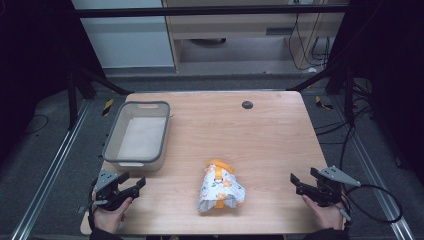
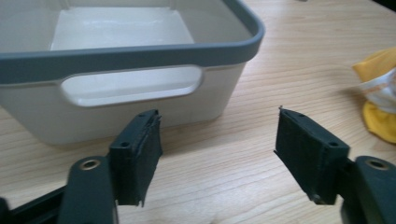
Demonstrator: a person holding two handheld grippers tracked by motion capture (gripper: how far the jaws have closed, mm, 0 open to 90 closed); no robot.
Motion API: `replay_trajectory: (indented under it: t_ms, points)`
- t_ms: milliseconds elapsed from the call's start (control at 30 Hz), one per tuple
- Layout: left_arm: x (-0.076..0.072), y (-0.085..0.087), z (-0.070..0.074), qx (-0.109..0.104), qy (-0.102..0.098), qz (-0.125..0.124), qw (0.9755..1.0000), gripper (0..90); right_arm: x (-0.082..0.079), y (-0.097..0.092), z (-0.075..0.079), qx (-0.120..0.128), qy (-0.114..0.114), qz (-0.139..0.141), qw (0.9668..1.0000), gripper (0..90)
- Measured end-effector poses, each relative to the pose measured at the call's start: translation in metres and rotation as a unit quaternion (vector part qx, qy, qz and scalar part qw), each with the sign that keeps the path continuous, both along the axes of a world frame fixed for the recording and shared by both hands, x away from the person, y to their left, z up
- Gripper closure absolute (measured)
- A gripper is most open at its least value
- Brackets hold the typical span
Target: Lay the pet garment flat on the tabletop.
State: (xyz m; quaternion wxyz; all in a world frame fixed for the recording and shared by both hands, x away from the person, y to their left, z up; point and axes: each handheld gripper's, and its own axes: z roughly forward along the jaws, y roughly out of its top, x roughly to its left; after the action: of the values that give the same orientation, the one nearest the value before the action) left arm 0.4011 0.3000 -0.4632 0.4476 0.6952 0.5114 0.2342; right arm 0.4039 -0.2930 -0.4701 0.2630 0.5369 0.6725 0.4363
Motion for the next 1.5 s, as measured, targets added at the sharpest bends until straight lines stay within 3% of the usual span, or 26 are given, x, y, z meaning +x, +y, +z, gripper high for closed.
replay_trajectory:
  t_ms: [233,367,400,633,800,1000,1167,1433,1500]
  points:
    - [-0.008,-0.011,0.008,0.004,-0.012,-0.028,0.9995,37.3,-0.002,0.002,0.003,0.015,0.003,0.019,0.9997,23.9]
    - [-0.01,-0.018,0.01,0.007,-0.013,-0.046,0.9988,38.6,-0.002,0.01,0.008,0.013,0.0,0.043,0.999,28.1]
    - [-0.009,-0.022,0.011,0.009,-0.013,-0.058,0.9982,38.7,-0.001,0.014,0.011,0.024,-0.004,0.052,0.9983,30.4]
    - [-0.003,-0.029,0.027,0.009,-0.026,-0.067,0.9974,38.6,0.008,0.026,0.026,0.037,-0.013,0.085,0.9956,35.1]
    - [0.006,-0.041,0.042,0.009,-0.051,-0.086,0.9949,38.2,0.018,0.037,0.044,0.036,-0.025,0.104,0.9937,37.3]
    - [0.018,-0.055,0.055,0.002,-0.059,-0.094,0.9939,38.8,0.029,0.05,0.062,0.041,-0.039,0.118,0.9914,37.9]
    - [0.032,-0.079,0.063,0.006,-0.059,-0.114,0.9917,39.5,0.039,0.065,0.066,0.04,-0.041,0.137,0.9889,37.6]
    - [0.046,-0.108,0.056,0.003,-0.046,-0.13,0.9904,40.2,0.05,0.085,0.063,0.033,-0.034,0.158,0.9864,38.2]
    - [0.05,-0.115,0.055,0.01,-0.043,-0.137,0.9895,40.4,0.053,0.093,0.06,0.031,-0.033,0.171,0.9842,38.3]
